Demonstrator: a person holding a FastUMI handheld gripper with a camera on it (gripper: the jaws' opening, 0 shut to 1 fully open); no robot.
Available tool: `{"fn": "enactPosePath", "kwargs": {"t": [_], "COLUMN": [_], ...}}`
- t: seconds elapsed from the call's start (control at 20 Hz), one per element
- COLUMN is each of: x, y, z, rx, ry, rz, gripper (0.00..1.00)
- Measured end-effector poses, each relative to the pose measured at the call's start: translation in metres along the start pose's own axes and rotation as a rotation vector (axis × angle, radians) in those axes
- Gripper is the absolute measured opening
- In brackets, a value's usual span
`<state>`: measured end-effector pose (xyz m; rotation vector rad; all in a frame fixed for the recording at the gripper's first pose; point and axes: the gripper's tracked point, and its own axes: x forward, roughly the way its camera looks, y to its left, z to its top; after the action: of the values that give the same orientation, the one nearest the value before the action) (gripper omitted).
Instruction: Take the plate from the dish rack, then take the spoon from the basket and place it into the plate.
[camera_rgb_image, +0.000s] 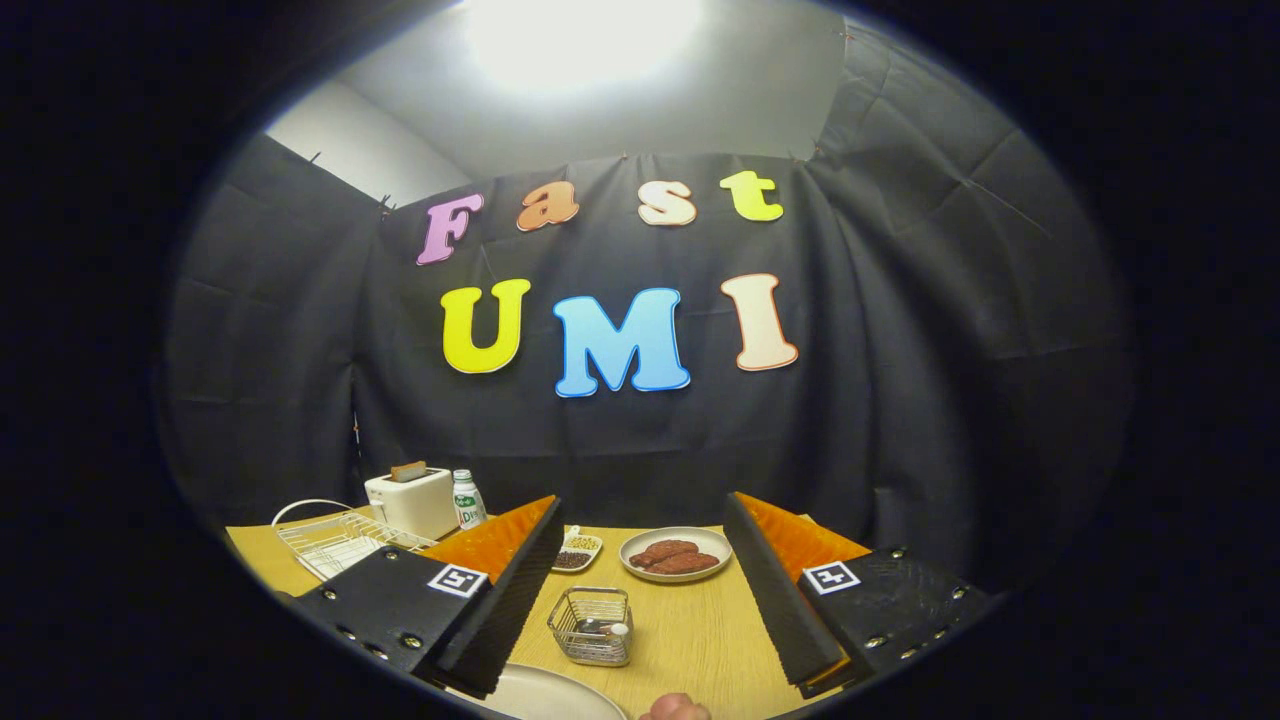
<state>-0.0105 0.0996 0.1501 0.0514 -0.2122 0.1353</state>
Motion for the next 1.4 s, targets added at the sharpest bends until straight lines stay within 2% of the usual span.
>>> {"fn": "enactPosePath", "kwargs": {"t": [0.2, 0.45, 0.65, 0.7, 0.75, 0.8, 0.9, 0.95, 1.1, 1.4], "x": [0.024, 0.056, 0.078, 0.082, 0.086, 0.081, 0.087, 0.087, 0.080, 0.063], "y": [0.005, 0.008, 0.009, 0.006, 0.008, 0.019, 0.030, 0.033, 0.043, 0.047], "z": [-0.054, -0.087, -0.116, -0.121, -0.126, -0.133, -0.131, -0.129, -0.113, -0.056], "rx": [-0.028, -0.036, -0.029, -0.038, -0.035, -0.026, 0.021, 0.019, 0.004, -0.035], "ry": [0.040, 0.013, 0.047, 0.053, 0.068, 0.104, 0.105, 0.105, 0.115, 0.127], "rz": [0.001, 0.020, 0.023, 0.010, 0.020, 0.063, 0.096, 0.095, 0.119, 0.074], "gripper": [0.99, 0.99, 0.99, 0.96, 0.81, 0.62, 0.24, 0.17, 0.13, 0.12]}}
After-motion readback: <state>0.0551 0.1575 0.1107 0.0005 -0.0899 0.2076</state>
